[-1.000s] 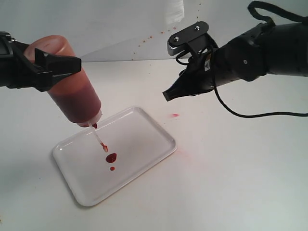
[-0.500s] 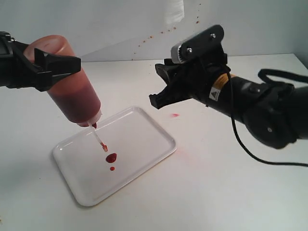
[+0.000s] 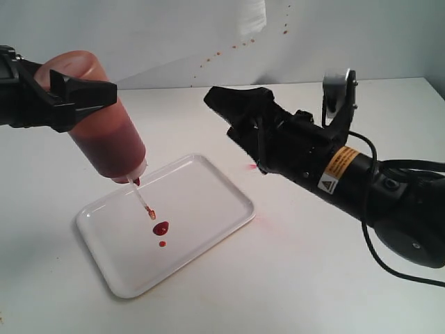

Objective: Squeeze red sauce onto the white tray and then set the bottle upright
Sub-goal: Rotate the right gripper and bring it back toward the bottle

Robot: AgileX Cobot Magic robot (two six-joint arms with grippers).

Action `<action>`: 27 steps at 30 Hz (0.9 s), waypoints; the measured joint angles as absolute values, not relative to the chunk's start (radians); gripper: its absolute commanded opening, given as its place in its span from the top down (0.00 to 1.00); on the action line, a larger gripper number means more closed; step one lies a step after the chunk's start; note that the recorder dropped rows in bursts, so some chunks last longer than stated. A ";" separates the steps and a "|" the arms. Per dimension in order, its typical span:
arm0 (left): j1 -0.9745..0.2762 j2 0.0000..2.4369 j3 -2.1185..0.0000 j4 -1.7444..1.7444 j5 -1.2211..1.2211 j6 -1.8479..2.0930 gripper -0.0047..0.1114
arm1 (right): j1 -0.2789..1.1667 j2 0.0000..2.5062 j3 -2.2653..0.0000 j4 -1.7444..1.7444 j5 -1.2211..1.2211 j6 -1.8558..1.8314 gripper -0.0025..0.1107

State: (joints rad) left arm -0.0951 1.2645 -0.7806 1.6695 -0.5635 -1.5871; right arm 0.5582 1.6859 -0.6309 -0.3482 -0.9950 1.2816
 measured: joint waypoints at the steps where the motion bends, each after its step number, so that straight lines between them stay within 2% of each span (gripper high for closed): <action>1: -0.095 1.264 -0.781 1.669 -0.563 -1.587 0.96 | 0.558 1.686 -0.631 -0.376 -0.997 1.378 0.22; 11: -0.095 1.264 -0.781 1.613 -0.578 -1.423 0.96 | 0.565 1.686 -0.631 -0.547 -1.015 2.022 0.23; 22: -0.099 1.263 -0.772 1.233 -0.736 -1.207 0.96 | 0.607 1.686 -0.631 -0.425 -1.165 2.089 0.23; 27: -0.099 1.271 -0.631 0.904 -0.832 -0.997 0.96 | 0.607 1.686 -0.631 -0.416 -1.175 2.089 0.23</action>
State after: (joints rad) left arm -0.0990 1.2711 -0.6309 0.9039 -0.8324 -0.9965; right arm 0.6066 1.6859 -0.6309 -0.4160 -1.1752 2.0891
